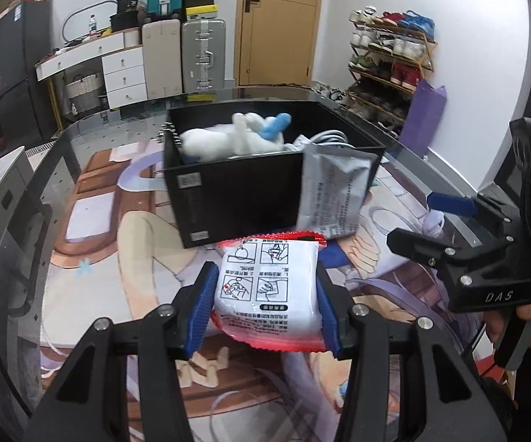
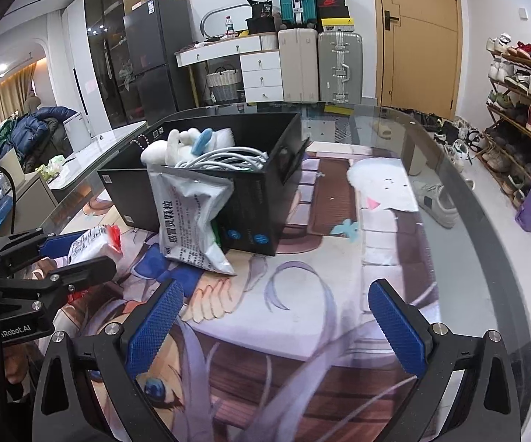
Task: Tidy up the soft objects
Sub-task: 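Grasp the silver packet with the right gripper while the left holds the white packet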
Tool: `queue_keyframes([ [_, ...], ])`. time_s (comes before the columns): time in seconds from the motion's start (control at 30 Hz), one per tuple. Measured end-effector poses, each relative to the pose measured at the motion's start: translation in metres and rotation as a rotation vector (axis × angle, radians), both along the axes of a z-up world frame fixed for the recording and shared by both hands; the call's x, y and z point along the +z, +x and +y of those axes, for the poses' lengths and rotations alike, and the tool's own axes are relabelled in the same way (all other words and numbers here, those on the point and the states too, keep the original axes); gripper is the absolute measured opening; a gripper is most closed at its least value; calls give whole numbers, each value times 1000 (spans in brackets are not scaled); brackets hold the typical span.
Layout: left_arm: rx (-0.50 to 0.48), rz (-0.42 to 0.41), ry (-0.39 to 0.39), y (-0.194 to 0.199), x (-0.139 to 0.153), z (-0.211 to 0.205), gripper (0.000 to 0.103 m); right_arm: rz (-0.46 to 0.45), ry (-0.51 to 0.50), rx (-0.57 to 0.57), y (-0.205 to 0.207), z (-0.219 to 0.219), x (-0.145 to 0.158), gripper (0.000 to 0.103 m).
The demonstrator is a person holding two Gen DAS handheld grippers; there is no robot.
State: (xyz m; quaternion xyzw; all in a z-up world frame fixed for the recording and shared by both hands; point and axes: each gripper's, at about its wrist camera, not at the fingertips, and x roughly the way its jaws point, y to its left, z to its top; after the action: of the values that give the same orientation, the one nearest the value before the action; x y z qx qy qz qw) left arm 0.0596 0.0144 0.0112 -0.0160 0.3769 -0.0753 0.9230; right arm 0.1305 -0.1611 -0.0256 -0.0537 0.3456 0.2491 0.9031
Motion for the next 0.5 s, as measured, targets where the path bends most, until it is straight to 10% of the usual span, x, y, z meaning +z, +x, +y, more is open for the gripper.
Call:
queue_keyframes([
  [0.5,77,-14,-61,5,-1,40,49,86,27,-24,22,51,-5,102],
])
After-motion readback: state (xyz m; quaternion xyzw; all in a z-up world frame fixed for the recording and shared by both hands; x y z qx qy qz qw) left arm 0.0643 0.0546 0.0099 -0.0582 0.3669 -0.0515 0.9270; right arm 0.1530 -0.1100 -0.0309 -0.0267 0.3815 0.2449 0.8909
